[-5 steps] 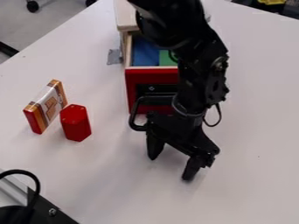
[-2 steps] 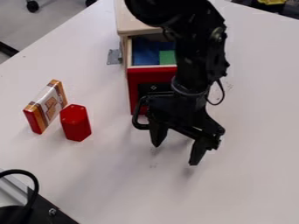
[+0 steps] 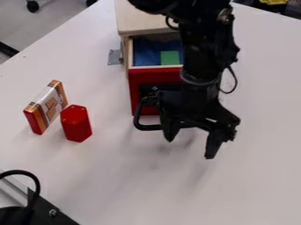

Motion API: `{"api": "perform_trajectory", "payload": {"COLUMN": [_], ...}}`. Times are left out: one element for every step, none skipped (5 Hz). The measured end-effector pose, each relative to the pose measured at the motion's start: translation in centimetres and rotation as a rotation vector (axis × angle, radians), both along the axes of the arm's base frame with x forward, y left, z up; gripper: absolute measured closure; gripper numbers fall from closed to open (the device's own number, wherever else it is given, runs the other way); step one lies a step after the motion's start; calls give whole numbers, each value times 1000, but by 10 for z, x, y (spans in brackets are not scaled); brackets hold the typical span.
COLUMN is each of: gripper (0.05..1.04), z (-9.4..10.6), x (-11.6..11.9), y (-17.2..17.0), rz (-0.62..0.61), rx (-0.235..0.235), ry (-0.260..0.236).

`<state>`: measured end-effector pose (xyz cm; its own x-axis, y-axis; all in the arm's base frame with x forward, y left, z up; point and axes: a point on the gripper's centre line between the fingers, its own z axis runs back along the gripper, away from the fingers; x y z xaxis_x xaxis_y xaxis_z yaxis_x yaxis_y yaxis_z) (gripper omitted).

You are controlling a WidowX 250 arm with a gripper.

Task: Close the drawer.

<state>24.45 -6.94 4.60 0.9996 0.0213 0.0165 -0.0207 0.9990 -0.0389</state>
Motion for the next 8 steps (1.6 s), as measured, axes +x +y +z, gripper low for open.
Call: {"api": "perform_trajectory", "payload": {"gripper": [83,83,83,83,83,83,83,83], "z": [-9,-23,-31,-36,-33,-32,-31,-29], "x": [9,21,27,30,41,52,56,65], "y": [-2,-5,-7,-8,-7,-7,-3,4], "rz": [2,5,10,4,14,18,29,55], "rx": [-1,3,7,9,5,11,17,24], "ry": [-3,3,19,22,1,-9,-18,-26]}}
